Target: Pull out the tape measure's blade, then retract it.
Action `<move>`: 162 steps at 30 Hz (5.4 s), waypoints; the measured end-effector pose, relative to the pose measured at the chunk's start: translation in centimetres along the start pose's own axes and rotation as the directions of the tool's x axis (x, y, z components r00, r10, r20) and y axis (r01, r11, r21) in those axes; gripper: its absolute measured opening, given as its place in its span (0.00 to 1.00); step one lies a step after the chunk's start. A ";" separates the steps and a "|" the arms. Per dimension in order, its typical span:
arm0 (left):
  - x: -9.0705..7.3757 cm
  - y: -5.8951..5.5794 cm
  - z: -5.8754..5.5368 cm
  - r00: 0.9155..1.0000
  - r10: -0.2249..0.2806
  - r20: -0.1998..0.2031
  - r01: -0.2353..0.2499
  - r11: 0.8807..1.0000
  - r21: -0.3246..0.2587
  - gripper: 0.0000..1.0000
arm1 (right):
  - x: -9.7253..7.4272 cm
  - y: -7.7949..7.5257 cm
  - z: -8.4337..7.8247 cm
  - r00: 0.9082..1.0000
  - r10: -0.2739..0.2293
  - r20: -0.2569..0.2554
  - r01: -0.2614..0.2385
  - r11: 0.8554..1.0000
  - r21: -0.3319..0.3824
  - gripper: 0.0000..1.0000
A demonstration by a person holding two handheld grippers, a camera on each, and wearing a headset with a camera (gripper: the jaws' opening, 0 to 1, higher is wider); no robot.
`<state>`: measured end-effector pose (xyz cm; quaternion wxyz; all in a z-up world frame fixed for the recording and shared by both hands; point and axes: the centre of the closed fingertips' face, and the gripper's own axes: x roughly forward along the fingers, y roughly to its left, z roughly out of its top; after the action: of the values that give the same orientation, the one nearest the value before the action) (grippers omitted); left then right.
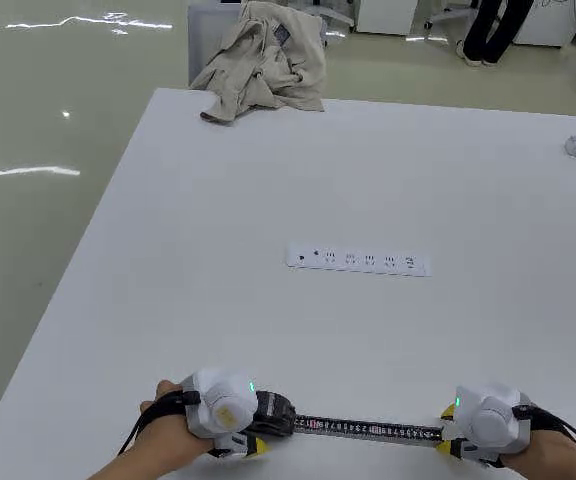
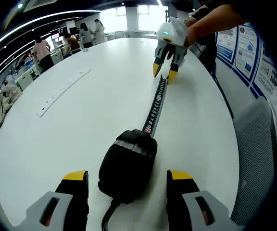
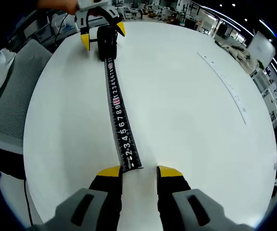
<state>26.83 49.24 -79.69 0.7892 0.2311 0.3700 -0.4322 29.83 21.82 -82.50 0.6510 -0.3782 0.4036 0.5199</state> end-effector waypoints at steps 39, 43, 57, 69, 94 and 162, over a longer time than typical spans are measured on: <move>-4.9 -0.5 -5.1 0.949 0.302 0.090 -0.218 0.835 -0.505 0.95 | -2.0 1.8 0.6 0.976 -0.161 0.144 0.098 0.925 0.368 0.46; -5.2 -0.8 -5.1 0.943 0.318 0.095 -0.226 0.826 -0.517 0.96 | -2.6 1.9 0.8 0.969 -0.185 0.162 0.103 0.903 0.416 0.47; -6.3 -2.1 -5.1 0.927 0.357 0.112 -0.235 0.789 -0.568 0.98 | -3.4 4.1 1.9 0.946 -0.233 0.227 0.087 0.854 0.512 0.56; -6.9 -2.5 -5.9 0.917 0.387 0.100 -0.253 0.756 -0.603 1.00 | -4.3 6.4 2.7 0.925 -0.274 0.262 0.088 0.827 0.556 0.66; -9.5 -4.6 -6.3 0.911 0.403 0.091 -0.262 0.734 -0.627 1.00 | -7.3 10.7 3.1 0.876 -0.371 0.308 0.084 0.746 0.661 0.79; -18.1 -11.6 -5.1 0.858 0.512 0.052 -0.360 0.669 -0.650 0.99 | -15.8 19.8 7.4 0.816 -0.471 0.335 0.106 0.692 0.714 0.86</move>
<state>8.56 55.93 -69.21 0.9377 -0.0105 0.3303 -0.1072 9.27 26.15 -66.60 0.8981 -0.0348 0.3143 0.3057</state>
